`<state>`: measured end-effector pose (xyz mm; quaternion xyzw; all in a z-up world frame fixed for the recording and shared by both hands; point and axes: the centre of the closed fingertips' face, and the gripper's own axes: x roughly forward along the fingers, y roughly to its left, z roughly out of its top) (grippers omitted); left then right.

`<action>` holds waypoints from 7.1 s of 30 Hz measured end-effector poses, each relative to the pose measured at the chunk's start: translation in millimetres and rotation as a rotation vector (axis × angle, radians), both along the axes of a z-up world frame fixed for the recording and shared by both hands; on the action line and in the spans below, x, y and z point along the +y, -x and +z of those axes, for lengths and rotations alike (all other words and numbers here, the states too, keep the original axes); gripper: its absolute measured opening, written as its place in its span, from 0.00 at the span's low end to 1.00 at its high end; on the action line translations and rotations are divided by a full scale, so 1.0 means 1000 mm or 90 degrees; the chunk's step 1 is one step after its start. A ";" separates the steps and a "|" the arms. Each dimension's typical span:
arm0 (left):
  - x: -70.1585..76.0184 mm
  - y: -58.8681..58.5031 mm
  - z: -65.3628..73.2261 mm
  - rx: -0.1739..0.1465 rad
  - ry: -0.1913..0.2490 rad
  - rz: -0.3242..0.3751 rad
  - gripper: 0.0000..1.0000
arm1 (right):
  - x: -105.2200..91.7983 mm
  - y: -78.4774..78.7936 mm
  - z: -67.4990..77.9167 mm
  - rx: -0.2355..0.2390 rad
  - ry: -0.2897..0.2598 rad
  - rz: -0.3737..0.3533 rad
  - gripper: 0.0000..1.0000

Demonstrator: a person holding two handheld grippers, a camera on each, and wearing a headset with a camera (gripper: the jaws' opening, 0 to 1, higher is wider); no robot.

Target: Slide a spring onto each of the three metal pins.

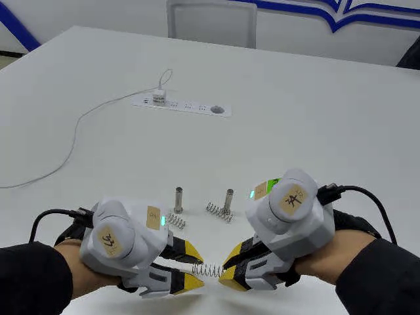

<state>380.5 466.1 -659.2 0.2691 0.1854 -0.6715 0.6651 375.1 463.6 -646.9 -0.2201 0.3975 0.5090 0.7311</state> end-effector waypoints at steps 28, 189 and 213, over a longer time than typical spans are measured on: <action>-0.002 0.003 0.001 0.004 0.011 -0.004 0.11 | 0.027 -0.003 0.025 -0.051 -0.027 0.030 0.18; 0.054 -0.048 0.023 0.068 0.135 0.266 0.51 | -0.040 -0.127 -0.038 -0.022 0.071 -0.175 0.17; 0.046 -0.044 0.022 0.057 0.114 0.235 0.50 | -0.039 -0.101 -0.030 0.003 0.089 -0.136 0.12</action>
